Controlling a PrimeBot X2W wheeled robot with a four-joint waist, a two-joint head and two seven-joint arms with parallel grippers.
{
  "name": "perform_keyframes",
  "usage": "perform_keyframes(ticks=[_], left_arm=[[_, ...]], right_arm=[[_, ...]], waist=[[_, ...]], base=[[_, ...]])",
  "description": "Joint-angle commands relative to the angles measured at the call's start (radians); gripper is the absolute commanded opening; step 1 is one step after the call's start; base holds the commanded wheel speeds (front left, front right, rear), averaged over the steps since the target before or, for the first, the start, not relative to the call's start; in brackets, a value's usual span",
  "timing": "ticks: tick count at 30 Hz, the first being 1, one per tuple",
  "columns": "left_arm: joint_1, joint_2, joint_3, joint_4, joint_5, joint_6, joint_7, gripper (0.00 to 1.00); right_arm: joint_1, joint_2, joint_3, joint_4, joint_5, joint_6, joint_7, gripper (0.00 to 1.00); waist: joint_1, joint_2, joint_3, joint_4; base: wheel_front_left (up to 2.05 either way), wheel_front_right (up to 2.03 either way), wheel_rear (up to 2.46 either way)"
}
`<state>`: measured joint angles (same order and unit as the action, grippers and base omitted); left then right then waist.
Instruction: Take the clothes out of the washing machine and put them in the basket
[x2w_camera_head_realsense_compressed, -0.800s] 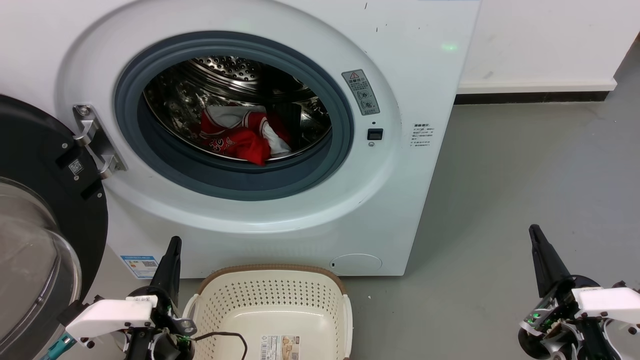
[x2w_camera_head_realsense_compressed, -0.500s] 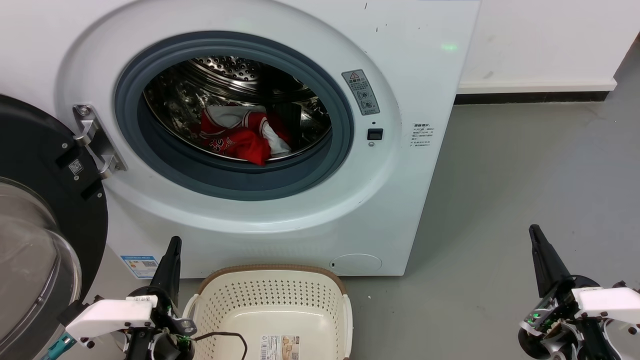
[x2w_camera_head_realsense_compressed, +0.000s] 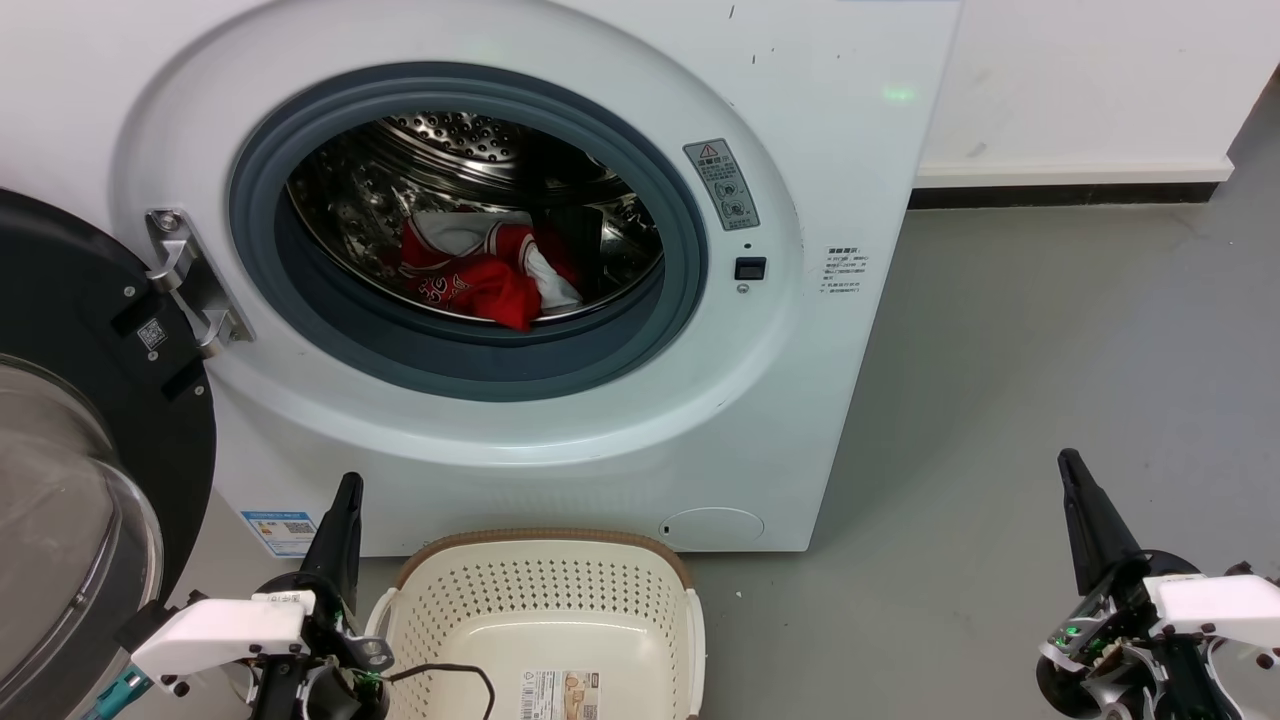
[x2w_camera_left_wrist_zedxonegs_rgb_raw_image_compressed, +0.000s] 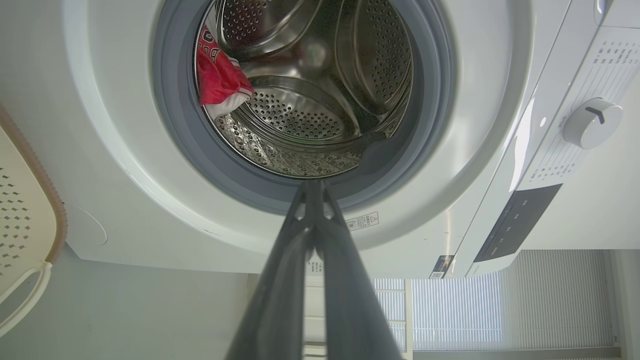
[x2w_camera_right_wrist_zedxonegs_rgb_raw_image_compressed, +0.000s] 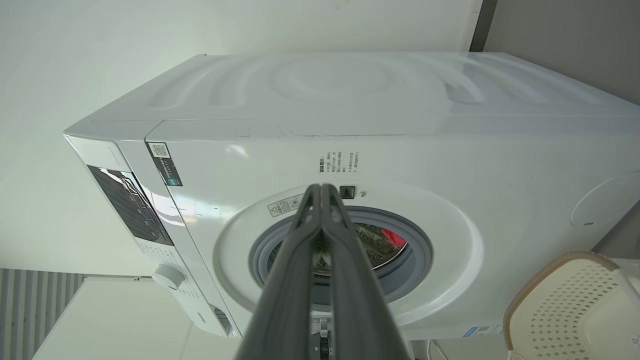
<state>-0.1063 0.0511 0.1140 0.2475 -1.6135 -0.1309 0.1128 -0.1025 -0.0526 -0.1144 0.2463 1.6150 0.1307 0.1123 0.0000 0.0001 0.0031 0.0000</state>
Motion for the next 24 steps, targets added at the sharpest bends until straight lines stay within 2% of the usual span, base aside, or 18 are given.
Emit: perform_keyframes(ticks=[1,12,13,14,15,24], left_arm=[[-0.006,-0.001,0.002,-0.002,0.002,-0.002,0.003,0.0],[-0.006,-0.001,0.002,-0.002,0.002,-0.002,0.003,0.0],[0.0,0.0,0.0,0.0,0.0,0.0,0.0,1.0],[0.002,0.0,-0.002,0.004,0.0,0.0,-0.001,0.0],[0.01,-0.001,-0.004,0.016,0.0,0.0,-0.002,1.0],[0.005,-0.001,-0.059,-0.034,0.018,0.0,-0.057,1.0]], right_arm=[[-0.014,0.004,0.0,0.002,-0.005,0.0,0.002,0.0],[-0.014,0.004,0.0,0.002,-0.005,0.0,0.002,0.0],[0.0,0.0,0.0,0.0,0.0,0.0,0.0,1.0],[0.002,0.0,0.001,0.004,0.0,0.0,-0.001,0.0],[0.01,0.001,0.001,0.015,0.0,0.0,-0.002,1.0],[0.037,0.001,0.032,-0.035,-0.061,0.0,-0.056,1.0]], waist=[[0.0,-0.0001,0.0,0.0],[0.0,-0.0001,0.0,0.0],[0.0,-0.0001,0.0,0.0],[0.0,-0.0001,0.0,0.0],[0.0,-0.0001,0.0,0.0],[0.0,-0.0001,0.0,0.0]], base=[[0.0,0.0,0.0],[0.0,0.0,0.0],[0.0,0.0,0.0],[0.0,0.0,0.0],[0.0,0.0,0.0],[0.0,0.0,0.0]])
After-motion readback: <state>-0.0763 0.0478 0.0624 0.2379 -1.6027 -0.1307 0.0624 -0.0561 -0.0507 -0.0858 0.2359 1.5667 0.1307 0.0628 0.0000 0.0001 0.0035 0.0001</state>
